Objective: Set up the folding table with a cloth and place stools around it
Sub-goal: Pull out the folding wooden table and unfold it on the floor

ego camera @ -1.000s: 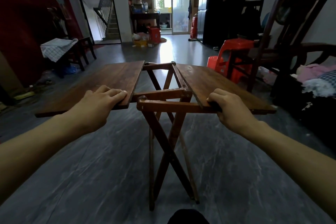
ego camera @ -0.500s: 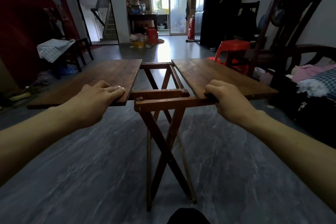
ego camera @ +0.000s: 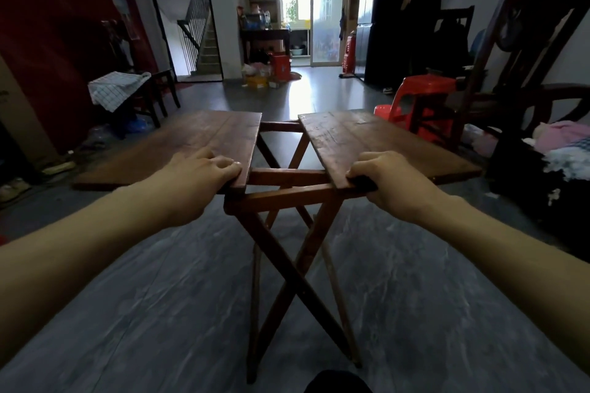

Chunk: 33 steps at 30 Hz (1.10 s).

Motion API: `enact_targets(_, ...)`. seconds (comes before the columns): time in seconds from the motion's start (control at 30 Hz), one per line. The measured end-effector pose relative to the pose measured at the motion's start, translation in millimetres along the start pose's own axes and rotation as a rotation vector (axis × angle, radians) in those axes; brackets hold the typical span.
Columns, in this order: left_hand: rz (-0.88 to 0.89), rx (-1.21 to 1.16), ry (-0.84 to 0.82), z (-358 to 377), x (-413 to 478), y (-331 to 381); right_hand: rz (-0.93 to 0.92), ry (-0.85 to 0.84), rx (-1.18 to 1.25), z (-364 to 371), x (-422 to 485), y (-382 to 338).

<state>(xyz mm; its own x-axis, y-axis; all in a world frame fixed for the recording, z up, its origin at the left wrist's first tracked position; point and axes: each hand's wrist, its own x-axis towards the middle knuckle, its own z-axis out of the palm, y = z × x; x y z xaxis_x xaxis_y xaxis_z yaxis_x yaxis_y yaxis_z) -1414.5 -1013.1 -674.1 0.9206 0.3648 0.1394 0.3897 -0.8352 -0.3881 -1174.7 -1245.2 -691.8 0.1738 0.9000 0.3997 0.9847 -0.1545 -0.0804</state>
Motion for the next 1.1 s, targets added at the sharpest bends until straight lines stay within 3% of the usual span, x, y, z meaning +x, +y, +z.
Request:
enact_targets(0.67,0.074,-0.226,-0.085,22,-9,12,-0.07,-0.112,-0.07,22,-1,-18)
enact_targets(1.1,0.121,-0.239,-0.069,39,-11,17,-0.12,-0.115,-0.06,46,-1,-25)
